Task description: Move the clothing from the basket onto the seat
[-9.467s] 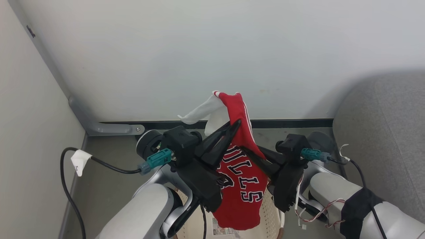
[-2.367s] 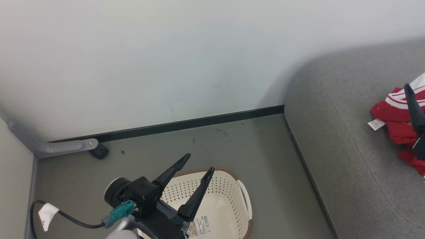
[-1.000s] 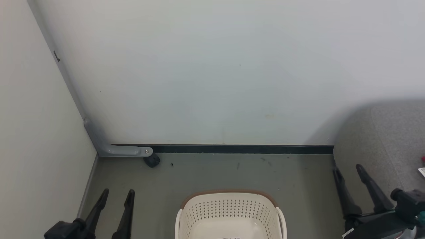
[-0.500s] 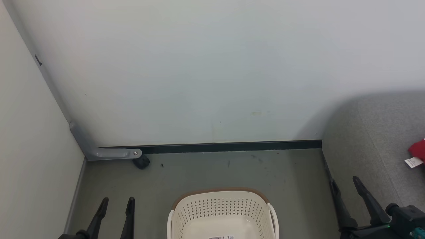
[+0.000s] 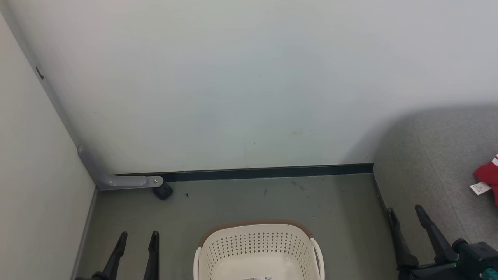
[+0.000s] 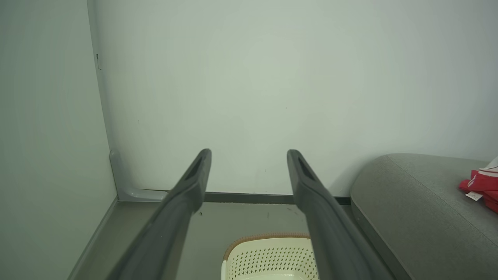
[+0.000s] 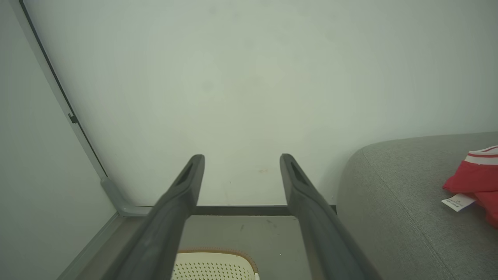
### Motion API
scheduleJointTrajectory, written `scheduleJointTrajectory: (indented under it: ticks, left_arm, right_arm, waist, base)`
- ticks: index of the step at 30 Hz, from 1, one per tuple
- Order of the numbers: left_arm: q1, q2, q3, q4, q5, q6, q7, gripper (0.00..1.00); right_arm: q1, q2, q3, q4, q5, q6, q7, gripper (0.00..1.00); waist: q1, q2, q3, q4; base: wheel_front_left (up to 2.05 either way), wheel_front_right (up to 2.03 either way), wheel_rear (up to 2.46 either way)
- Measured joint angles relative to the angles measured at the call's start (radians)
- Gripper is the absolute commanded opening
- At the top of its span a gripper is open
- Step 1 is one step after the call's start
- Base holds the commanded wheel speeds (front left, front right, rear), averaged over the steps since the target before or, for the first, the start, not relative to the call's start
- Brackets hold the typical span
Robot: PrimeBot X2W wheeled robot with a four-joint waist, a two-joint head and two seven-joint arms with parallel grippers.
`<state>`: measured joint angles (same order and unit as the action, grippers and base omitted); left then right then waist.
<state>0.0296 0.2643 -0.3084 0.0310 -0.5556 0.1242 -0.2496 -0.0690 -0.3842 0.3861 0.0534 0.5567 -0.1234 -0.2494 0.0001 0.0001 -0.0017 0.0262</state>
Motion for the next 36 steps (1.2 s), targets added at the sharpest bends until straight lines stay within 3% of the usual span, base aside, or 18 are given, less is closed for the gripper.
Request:
scheduleJointTrajectory:
  ticks: [20,21,29,36]
  left_arm:
    - [0.001,-0.027,0.028,-0.009,0.031,0.000,0.000,1.00]
    - [0.001,-0.027,0.028,-0.009,0.031,0.000,0.000,0.00]
    - [0.033,-0.054,0.011,0.058,0.021,-0.001,0.002,0.00]
    - [0.035,-0.067,0.038,0.066,-0.034,-0.013,0.029,0.00]
  right_arm:
    - [0.014,0.030,-0.033,-0.001,-0.044,0.010,0.000,1.00]
    - [0.014,0.030,-0.033,-0.001,-0.044,0.010,0.000,0.00]
    - [0.066,0.075,-0.010,0.067,-0.046,0.010,0.003,0.00]
    - [0.067,0.091,-0.047,0.075,0.022,0.023,0.030,0.00]
  waist:
    - [0.0000,0.0000,0.012,-0.013]
    - [0.0000,0.0000,0.012,-0.013]
    - [0.0000,0.0000,0.013,-0.014]
    - [0.0000,0.0000,0.013,-0.015]
  base:
    - [0.00,0.00,0.00]
    - [0.00,0.00,0.00]
    - [0.00,0.00,0.00]
    - [0.00,0.00,0.00]
